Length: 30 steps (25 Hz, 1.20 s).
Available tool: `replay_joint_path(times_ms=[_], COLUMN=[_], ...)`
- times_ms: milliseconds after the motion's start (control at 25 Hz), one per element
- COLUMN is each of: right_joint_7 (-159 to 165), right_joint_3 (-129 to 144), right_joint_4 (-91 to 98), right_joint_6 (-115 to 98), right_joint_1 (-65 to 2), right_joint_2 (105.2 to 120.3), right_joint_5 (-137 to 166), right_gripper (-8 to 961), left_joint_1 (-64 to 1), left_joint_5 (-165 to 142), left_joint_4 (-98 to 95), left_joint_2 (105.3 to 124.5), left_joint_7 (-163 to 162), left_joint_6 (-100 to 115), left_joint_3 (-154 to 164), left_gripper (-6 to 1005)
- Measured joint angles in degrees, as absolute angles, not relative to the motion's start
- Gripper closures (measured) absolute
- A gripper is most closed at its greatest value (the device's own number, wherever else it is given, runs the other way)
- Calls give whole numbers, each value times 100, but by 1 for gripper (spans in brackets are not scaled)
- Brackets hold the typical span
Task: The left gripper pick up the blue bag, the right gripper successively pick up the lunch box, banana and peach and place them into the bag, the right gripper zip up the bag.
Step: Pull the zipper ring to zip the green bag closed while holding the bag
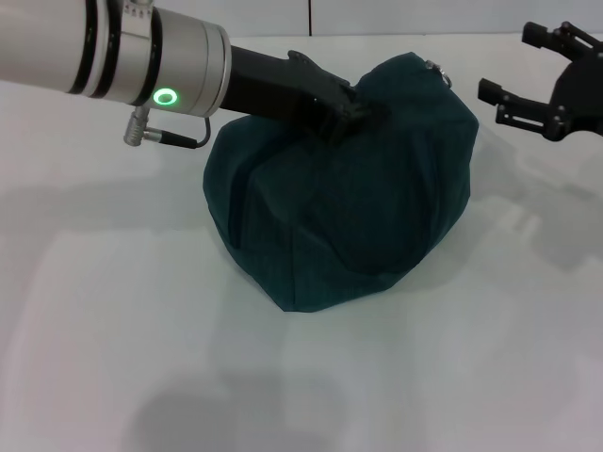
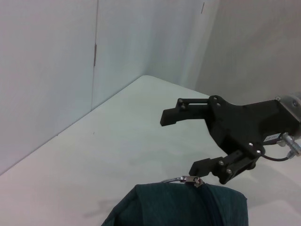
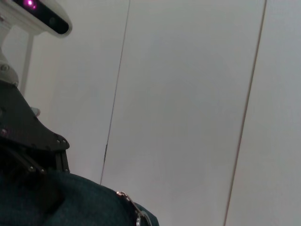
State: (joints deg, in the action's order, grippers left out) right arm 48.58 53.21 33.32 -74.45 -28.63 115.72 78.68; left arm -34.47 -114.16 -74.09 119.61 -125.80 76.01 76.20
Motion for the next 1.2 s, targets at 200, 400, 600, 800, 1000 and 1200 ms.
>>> replay_joint_path(times_ms=[200,400,600,800,1000,1200], right_joint_7=[4842,4769,4766,4763,4763,4763], right_joint_3=[5567,5990,6130,6264,6348,6398], right_joint_4=[3343,3471,3529,3624,3686,3753], right_joint_6=[-7251,-7004,-6952,-6948,-6948,-6941], right_joint_1=[-2966,-2985,-2992,-3008,-3028,-3038], right_joint_2=[11578,11584,11590,11600,11602,11601], right_joint_5=[7877,7869,7863,7802,7695,7642], right_gripper=[94,95,95,96,97,97], left_joint_1=[-3450,-3453,-3454,-3454,-3454,-3454], left_joint_5=[-11416,-11416,-11417,-11417,-11417,-11416], left_joint_4=[-7401,-7391,-7377,-7373,-7342,-7338], left_joint_2=[11961,11961,11961,11961,11961,11961], left_joint_7=[-12578,-12577,-12577,-12577,-12578,-12566], left_joint_6=[7558,7519,7490,7480,7477,7476], left_joint_3=[7620,7620,7620,7619,7619,7620], left_gripper=[958,957,957,957,957,957])
